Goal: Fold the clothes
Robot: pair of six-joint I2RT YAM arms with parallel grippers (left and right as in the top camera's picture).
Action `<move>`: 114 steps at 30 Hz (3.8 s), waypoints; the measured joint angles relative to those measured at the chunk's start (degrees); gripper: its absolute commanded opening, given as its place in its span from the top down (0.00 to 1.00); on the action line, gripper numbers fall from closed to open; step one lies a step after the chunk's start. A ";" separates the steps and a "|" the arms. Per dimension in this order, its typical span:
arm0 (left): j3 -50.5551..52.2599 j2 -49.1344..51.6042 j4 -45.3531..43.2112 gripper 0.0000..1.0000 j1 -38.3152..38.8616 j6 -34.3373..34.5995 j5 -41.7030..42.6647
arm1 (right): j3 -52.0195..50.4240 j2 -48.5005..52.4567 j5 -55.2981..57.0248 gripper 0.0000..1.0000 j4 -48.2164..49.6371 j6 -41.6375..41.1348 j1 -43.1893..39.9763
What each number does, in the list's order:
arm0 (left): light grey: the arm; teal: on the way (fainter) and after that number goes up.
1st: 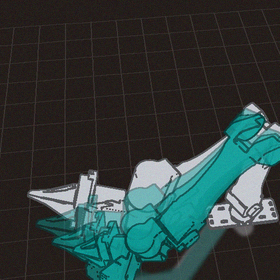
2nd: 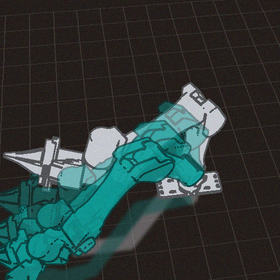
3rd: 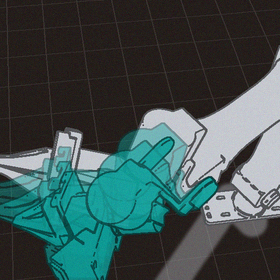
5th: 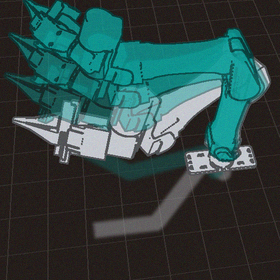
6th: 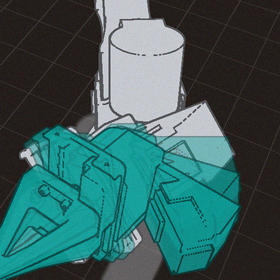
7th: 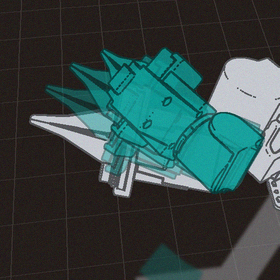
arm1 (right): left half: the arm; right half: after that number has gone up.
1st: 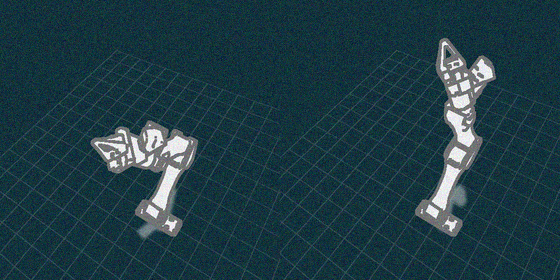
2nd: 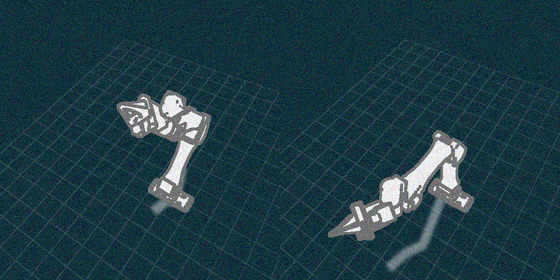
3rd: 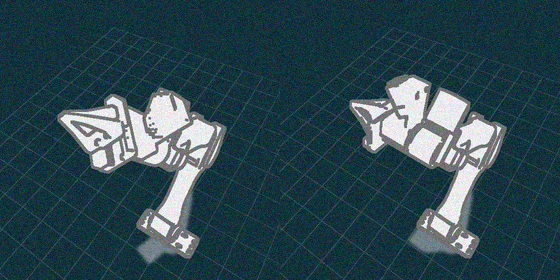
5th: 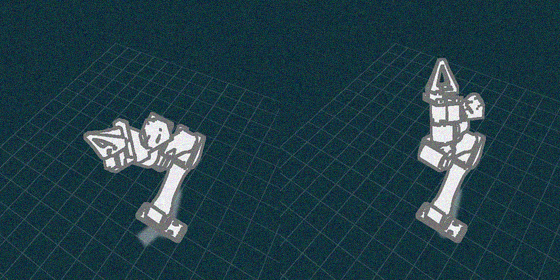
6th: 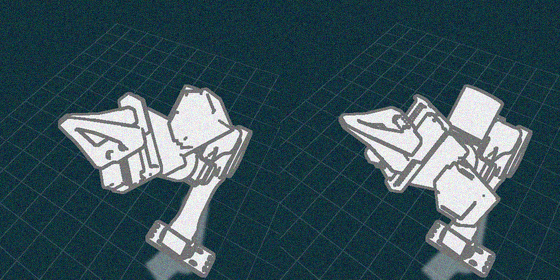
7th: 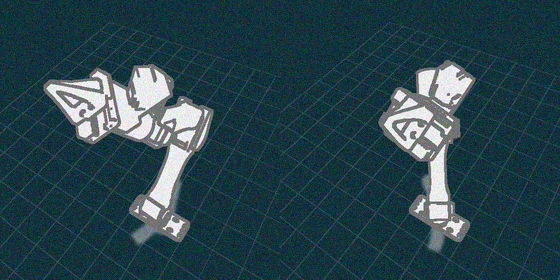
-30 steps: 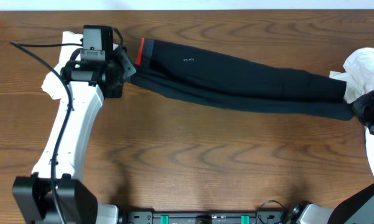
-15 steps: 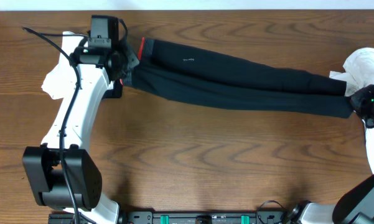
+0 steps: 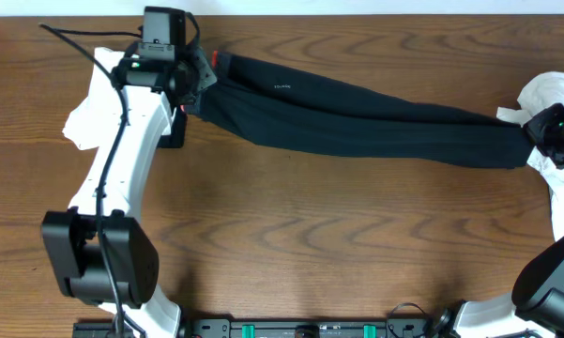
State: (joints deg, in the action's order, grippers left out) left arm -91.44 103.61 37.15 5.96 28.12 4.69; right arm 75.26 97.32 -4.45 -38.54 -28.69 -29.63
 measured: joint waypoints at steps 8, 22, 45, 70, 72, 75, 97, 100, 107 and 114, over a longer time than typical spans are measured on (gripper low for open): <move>-4.37 5.09 -0.11 0.94 0.15 -0.90 -1.18 | 0.00 0.13 3.04 0.99 -0.07 0.00 0.02; -7.72 11.65 -3.34 0.94 0.15 -1.18 -4.02 | 0.00 7.08 5.57 0.99 2.99 -0.90 0.02; -7.72 19.91 -12.20 0.94 0.17 -1.18 -5.11 | 0.00 14.34 5.44 0.99 15.93 -0.90 0.31; -10.62 19.69 -18.53 0.21 0.31 -5.01 -2.08 | 12.15 17.97 -4.55 0.51 8.41 17.75 4.44; -10.64 18.99 -16.02 0.29 0.55 -5.86 -1.84 | 14.67 17.79 -7.41 0.73 4.90 18.62 4.92; -10.64 17.25 -10.27 0.40 1.46 -6.32 -1.62 | 17.25 17.11 -11.65 0.76 0.79 20.15 6.54; -10.91 9.73 19.52 0.31 3.58 -3.50 -0.98 | 17.70 16.28 -17.20 0.49 -0.68 45.48 35.45; -10.91 4.55 21.51 0.30 3.58 -2.99 -0.96 | 17.70 16.31 -17.22 0.45 1.90 49.81 37.22; -11.06 -8.02 28.41 0.25 2.05 -0.57 -0.59 | 17.73 17.31 -16.96 0.38 10.38 59.84 41.53; -11.08 -10.16 35.93 0.02 -1.90 0.96 -0.66 | 17.75 21.68 -16.96 0.37 16.94 64.57 44.57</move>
State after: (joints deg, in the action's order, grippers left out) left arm -102.52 93.45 73.08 4.05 29.08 4.03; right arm 93.01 119.00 -21.41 -21.61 35.88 14.94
